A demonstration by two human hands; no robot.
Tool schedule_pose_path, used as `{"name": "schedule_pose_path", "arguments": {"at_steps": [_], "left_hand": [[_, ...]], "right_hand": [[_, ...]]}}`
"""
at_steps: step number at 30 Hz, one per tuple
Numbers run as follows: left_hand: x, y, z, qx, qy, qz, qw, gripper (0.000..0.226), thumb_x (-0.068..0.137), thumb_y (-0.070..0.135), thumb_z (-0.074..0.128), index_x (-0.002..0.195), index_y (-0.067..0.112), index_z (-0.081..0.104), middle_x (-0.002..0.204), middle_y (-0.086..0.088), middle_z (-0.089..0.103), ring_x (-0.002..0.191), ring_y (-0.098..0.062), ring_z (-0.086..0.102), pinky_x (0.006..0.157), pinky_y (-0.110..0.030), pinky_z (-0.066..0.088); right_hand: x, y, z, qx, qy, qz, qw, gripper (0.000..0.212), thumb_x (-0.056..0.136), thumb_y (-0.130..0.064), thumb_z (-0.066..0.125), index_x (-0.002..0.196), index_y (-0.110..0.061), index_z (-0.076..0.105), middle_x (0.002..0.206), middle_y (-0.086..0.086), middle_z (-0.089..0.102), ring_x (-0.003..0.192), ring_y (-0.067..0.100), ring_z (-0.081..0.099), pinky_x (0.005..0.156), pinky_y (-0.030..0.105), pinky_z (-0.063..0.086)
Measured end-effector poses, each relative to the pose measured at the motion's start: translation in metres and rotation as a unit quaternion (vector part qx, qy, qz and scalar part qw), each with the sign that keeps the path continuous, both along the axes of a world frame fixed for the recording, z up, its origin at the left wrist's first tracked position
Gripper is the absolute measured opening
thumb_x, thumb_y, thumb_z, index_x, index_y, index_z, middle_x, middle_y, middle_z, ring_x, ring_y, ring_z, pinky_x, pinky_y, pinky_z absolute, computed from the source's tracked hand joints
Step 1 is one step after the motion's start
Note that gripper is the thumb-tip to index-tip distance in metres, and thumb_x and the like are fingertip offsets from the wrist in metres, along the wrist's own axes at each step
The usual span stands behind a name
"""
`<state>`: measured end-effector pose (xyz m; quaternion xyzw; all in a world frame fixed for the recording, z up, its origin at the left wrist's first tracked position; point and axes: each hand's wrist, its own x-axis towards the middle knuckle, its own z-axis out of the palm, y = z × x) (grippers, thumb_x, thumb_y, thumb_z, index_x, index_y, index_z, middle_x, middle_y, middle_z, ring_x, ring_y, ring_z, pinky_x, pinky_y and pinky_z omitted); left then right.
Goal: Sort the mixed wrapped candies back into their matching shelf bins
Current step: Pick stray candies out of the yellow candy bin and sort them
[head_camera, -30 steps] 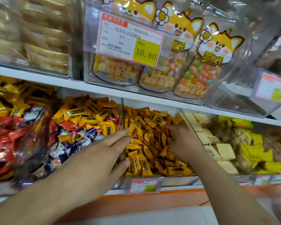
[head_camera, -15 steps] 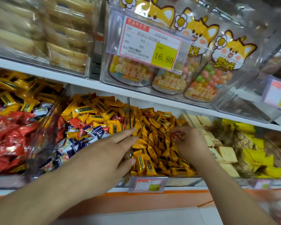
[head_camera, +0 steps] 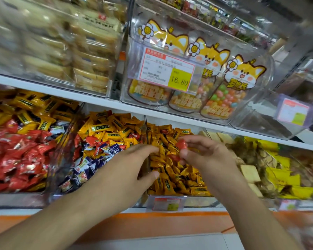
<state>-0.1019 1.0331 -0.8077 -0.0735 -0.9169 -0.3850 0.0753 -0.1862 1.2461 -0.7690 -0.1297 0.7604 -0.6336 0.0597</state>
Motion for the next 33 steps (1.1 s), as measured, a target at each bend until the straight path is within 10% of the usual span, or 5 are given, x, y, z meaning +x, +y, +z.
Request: {"name": "schedule_pose_path", "arguments": {"at_steps": [5, 14, 23, 33], "left_hand": [[0.004, -0.013, 0.008, 0.161, -0.021, 0.018, 0.987, 0.021, 0.09, 0.038, 0.076, 0.108, 0.044, 0.067, 0.101, 0.022, 0.071, 0.101, 0.005, 0.066, 0.094, -0.032, 0.056], [0.032, -0.116, 0.034, -0.121, -0.01, 0.212, 0.97, 0.022, 0.095, 0.051, 0.064, 0.085, 0.031, 0.065, 0.068, 0.007, 0.064, 0.057, -0.004, 0.058, 0.052, -0.026, 0.047], [0.056, -0.205, 0.033, -0.111, -0.045, 0.347, 0.93, 0.029, 0.09, 0.026, 0.064, 0.118, 0.029, 0.072, 0.096, 0.008, 0.076, 0.092, -0.026, 0.069, 0.075, -0.03, 0.048], [0.036, -0.147, 0.027, -0.14, 0.031, 0.206, 0.968, 0.039, 0.099, 0.031, 0.058, 0.138, 0.029, 0.058, 0.14, 0.008, 0.057, 0.127, -0.018, 0.055, 0.104, -0.028, 0.04]], "right_hand": [[0.028, -0.042, -0.002, -0.063, -0.039, 0.093, 0.993, 0.026, 0.087, 0.003, 0.072, 0.105, -0.014, 0.08, 0.102, 0.014, 0.075, 0.087, 0.026, 0.072, 0.078, 0.034, 0.058], [0.045, -0.109, -0.012, 0.141, 0.069, 0.065, 0.985, 0.004, 0.095, -0.024, 0.074, 0.095, -0.028, 0.073, 0.089, -0.006, 0.074, 0.078, 0.016, 0.072, 0.068, 0.036, 0.06], [0.061, -0.218, -0.009, 0.098, 0.038, 0.202, 0.974, 0.03, 0.098, -0.027, 0.071, 0.127, -0.032, 0.067, 0.115, -0.013, 0.068, 0.093, 0.008, 0.073, 0.085, 0.032, 0.061], [0.04, -0.127, -0.016, 0.121, 0.06, 0.085, 0.987, 0.021, 0.098, -0.01, 0.068, 0.108, -0.028, 0.071, 0.106, -0.008, 0.071, 0.1, 0.01, 0.07, 0.086, 0.029, 0.058]]}}
